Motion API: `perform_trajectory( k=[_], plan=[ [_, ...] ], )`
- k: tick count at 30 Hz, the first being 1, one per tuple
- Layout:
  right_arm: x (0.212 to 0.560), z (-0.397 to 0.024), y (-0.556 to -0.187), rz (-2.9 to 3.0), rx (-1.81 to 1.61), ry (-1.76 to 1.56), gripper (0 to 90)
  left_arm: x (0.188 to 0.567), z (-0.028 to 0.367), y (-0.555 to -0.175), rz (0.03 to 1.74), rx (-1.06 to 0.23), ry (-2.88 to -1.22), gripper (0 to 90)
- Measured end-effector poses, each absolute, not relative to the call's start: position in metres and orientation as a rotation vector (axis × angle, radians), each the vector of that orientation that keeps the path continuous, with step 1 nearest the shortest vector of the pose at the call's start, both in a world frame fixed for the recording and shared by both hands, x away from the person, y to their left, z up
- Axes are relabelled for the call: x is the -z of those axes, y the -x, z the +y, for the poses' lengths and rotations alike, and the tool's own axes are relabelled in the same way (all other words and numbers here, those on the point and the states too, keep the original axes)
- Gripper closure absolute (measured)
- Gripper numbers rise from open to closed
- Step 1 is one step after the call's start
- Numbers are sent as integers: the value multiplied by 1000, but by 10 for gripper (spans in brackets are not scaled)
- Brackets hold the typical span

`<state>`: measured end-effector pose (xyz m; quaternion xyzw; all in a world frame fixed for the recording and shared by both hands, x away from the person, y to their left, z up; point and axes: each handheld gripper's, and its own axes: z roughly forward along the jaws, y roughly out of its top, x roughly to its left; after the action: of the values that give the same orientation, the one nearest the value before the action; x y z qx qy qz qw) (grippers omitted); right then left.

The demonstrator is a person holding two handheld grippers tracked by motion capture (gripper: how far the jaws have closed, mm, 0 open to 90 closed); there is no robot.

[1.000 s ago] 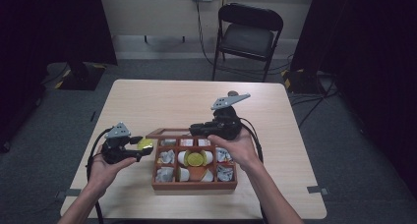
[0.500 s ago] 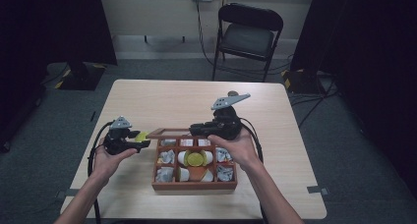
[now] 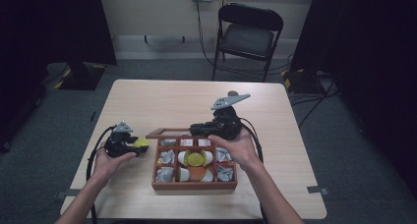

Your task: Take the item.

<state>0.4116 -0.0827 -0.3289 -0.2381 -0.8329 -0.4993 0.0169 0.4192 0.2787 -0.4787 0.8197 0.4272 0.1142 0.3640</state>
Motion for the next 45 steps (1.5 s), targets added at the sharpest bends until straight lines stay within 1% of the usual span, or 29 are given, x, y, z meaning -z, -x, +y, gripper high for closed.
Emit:
perform_trajectory(
  k=[8,13,16,19,26,31,34,36,39,41,45],
  plan=[
    [329,-83,-411,-2587,1553,740,823,480,274,-419,1094,-321,-2104,380],
    [329,-83,-411,-2588,1553,740,823,480,276,-419,1104,-306,-2093,367],
    [329,-83,-411,-2588,1552,740,823,480,278,-420,1119,-301,-2069,298],
    [329,-83,-412,-2586,1551,741,823,479,281,-419,1116,-300,-2056,257],
    [329,-83,-412,-2584,1550,743,823,472,286,-412,1119,-294,-2034,194],
    [329,-83,-412,-2584,1550,743,823,465,294,-400,1117,-316,-2043,189],
    [329,-83,-411,-2585,1551,741,823,466,302,-391,1125,-295,-2044,189],
    [329,-83,-411,-2586,1553,740,823,469,308,-385,1140,-330,-2050,190],
    [330,-83,-410,-2587,1547,735,823,475,316,-380,1153,-293,-2097,193],
    [330,-83,-410,-2587,1546,733,823,479,323,-378,1171,-336,-2098,193],
    [330,-83,-410,-2588,1546,733,823,489,325,-379,1219,-361,-2123,194]
  ],
)
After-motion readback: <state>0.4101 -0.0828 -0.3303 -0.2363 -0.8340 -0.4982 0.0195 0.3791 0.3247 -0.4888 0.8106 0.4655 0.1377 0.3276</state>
